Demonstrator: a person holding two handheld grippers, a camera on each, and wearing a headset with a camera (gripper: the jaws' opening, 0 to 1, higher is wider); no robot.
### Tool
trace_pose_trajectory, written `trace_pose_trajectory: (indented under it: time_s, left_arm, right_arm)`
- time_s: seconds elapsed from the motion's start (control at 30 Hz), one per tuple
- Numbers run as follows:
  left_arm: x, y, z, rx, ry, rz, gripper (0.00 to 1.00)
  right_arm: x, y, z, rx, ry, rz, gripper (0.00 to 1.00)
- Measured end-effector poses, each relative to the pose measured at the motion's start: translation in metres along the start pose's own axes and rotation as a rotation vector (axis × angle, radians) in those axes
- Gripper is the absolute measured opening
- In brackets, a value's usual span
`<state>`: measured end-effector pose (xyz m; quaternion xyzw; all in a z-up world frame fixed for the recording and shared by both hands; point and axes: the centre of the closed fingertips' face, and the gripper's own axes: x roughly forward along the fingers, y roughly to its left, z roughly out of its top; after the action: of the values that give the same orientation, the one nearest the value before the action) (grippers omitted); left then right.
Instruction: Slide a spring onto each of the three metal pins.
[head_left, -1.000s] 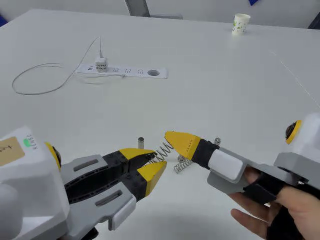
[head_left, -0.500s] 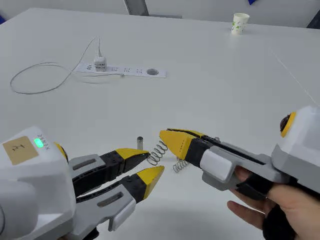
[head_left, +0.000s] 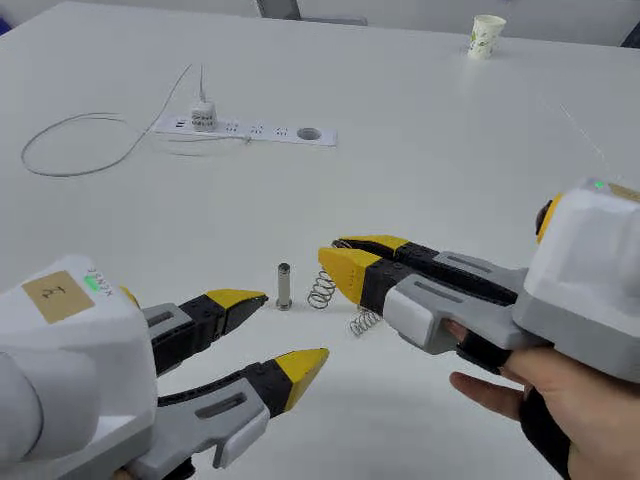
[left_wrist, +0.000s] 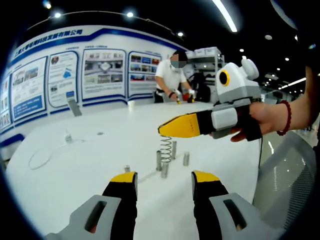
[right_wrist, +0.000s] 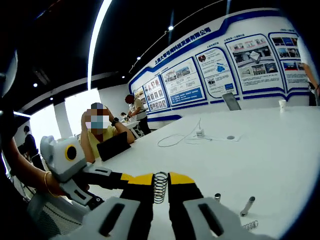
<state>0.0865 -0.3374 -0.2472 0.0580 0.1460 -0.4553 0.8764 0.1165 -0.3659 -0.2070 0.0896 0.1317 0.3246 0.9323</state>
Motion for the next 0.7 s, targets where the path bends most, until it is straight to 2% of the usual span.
trace_pose_trajectory:
  time_s: [0.07,0.27,0.33,0.7]
  left_arm:
    - [0.001,0.002,-0.003,0.007,0.008,0.006,0.48]
    - [0.004,0.005,-0.008,0.0,0.025,0.024,0.56]
    - [0.004,0.006,-0.008,0.01,0.026,0.029,0.61]
    - [0.006,0.009,-0.01,-0.001,0.024,0.049,0.74]
  right_arm:
    - [0.004,-0.002,-0.003,-0.037,0.019,-0.008,0.11]
    - [0.013,-0.007,-0.005,-0.088,0.035,-0.027,0.11]
    - [0.016,-0.009,-0.004,-0.098,0.031,-0.033,0.11]
    - [0.036,-0.023,-0.002,-0.157,0.012,-0.062,0.11]
